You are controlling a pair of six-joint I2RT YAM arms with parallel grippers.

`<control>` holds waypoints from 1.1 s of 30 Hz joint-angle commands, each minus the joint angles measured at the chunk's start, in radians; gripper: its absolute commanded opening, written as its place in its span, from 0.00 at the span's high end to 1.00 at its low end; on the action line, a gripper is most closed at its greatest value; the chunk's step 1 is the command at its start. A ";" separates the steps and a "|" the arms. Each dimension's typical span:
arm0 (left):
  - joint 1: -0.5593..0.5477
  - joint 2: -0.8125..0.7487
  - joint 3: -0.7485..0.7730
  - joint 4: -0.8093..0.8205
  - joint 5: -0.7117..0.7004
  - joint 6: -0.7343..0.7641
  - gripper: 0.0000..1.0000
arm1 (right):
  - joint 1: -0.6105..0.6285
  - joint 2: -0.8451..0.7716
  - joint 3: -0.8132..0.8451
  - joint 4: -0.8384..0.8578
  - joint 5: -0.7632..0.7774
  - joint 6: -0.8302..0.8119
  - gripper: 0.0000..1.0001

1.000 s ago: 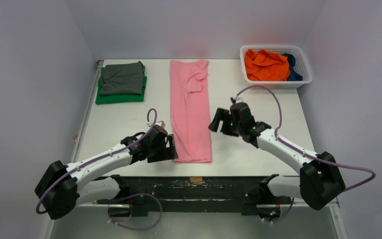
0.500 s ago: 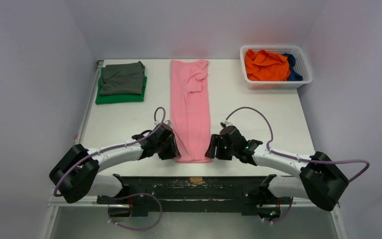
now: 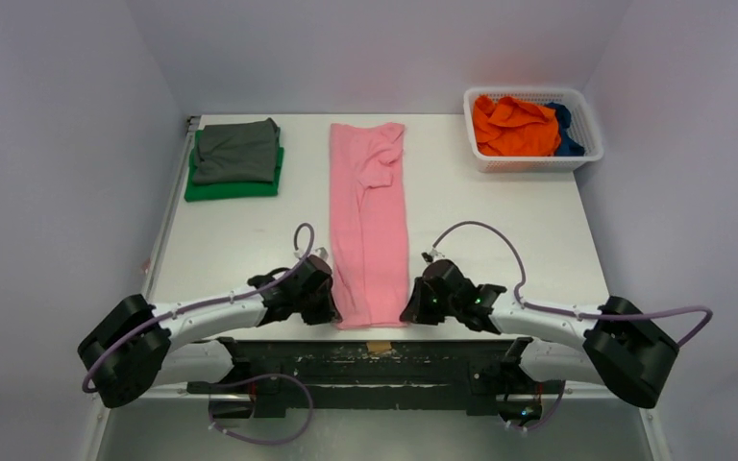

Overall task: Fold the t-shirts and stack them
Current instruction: Grab the bottom of the folded rectangular tshirt with both arms, then fold the folded rectangular tshirt in 1/3 of the way

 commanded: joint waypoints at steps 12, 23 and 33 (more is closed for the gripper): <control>-0.186 -0.381 -0.028 -0.326 -0.116 -0.104 1.00 | 0.142 -0.267 -0.053 -0.093 -0.018 0.098 1.00; 0.028 -0.230 0.124 -0.224 -0.026 -0.002 1.00 | 0.112 -0.206 0.167 -0.173 0.149 0.028 1.00; 0.192 -0.006 0.356 -0.246 -0.011 0.116 1.00 | -0.135 0.038 0.341 -0.056 0.015 -0.091 1.00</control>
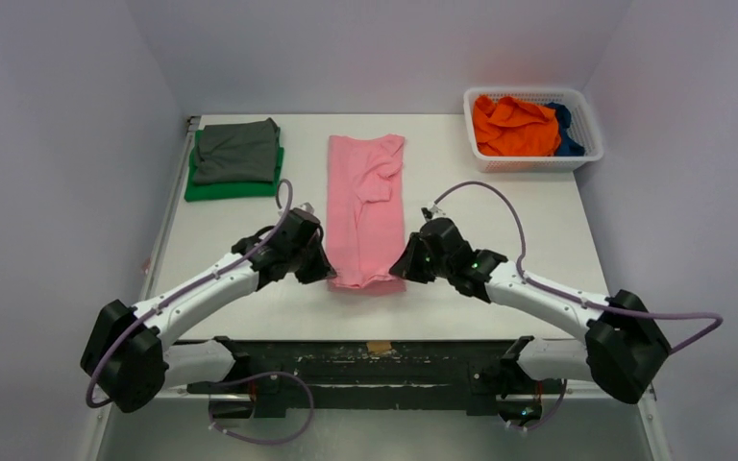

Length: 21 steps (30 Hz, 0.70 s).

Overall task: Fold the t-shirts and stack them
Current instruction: Fold the folded rectangular tshirt in 1/3 of the way

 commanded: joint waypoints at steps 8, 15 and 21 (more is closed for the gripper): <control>0.203 0.299 0.313 -0.002 0.092 0.166 1.00 | -0.189 0.263 0.253 0.062 -0.074 -0.135 1.00; 0.271 0.465 0.433 -0.007 0.118 0.209 1.00 | -0.237 0.382 0.339 0.085 -0.037 -0.175 1.00; 0.312 0.548 0.506 0.002 0.120 0.228 1.00 | -0.276 0.490 0.418 0.105 -0.070 -0.206 1.00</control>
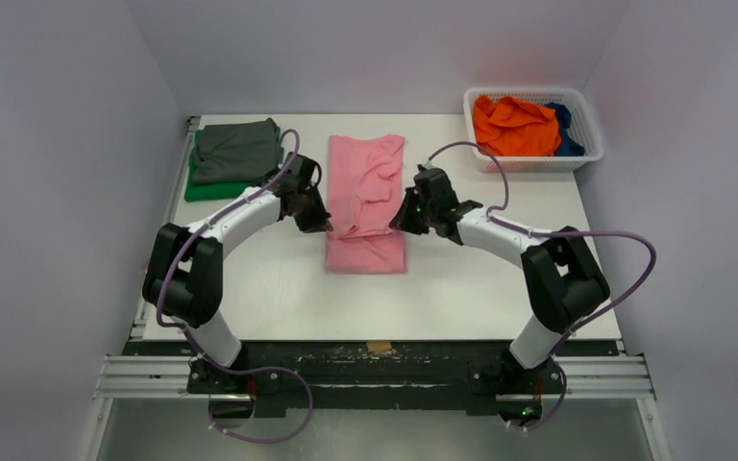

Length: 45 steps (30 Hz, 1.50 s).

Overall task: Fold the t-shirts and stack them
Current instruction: Fold the folded rectangular tshirt in 1/3 of the way

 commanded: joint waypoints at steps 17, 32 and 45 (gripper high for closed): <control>0.084 0.281 0.349 -0.046 0.048 0.128 0.69 | -0.112 0.205 0.205 0.110 -0.075 -0.038 0.79; 0.087 -0.099 -0.045 0.002 0.016 0.133 0.00 | -0.001 0.076 0.120 0.044 -0.163 -0.249 0.21; 0.088 -0.323 -0.363 0.042 -0.012 0.091 0.00 | 0.082 0.322 0.325 0.057 -0.108 -0.252 0.21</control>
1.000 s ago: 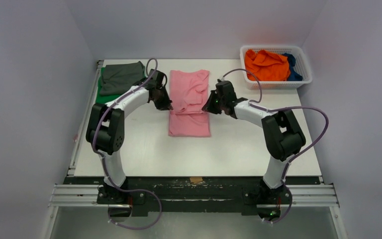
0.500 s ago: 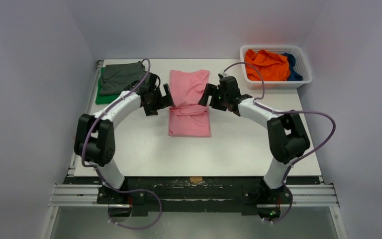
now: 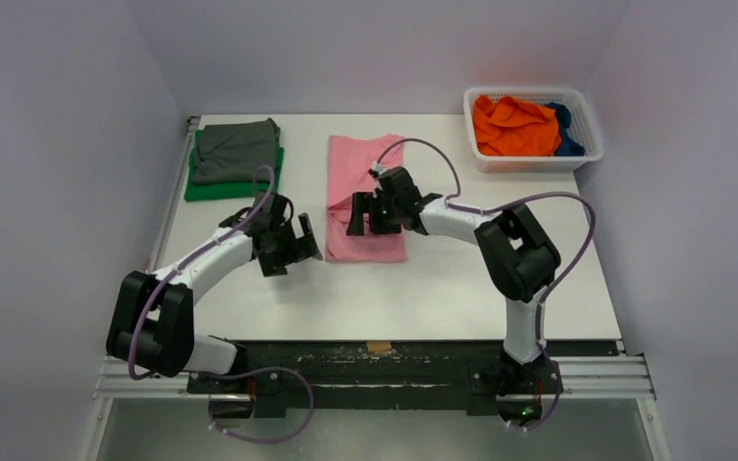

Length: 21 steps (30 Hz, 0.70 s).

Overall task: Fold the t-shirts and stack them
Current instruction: Fold the folded rectangular tshirt in 1/3 of the way

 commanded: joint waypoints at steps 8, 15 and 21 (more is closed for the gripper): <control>0.003 -0.023 -0.021 0.073 0.022 -0.010 0.00 | -0.069 0.205 0.385 0.001 0.188 -0.002 0.22; -0.006 0.015 -0.018 0.135 0.083 -0.024 0.04 | -0.120 0.135 0.380 -0.015 0.171 0.025 0.22; -0.029 0.118 -0.006 0.197 0.147 -0.020 0.22 | -0.123 -0.180 0.005 0.019 0.265 0.075 0.22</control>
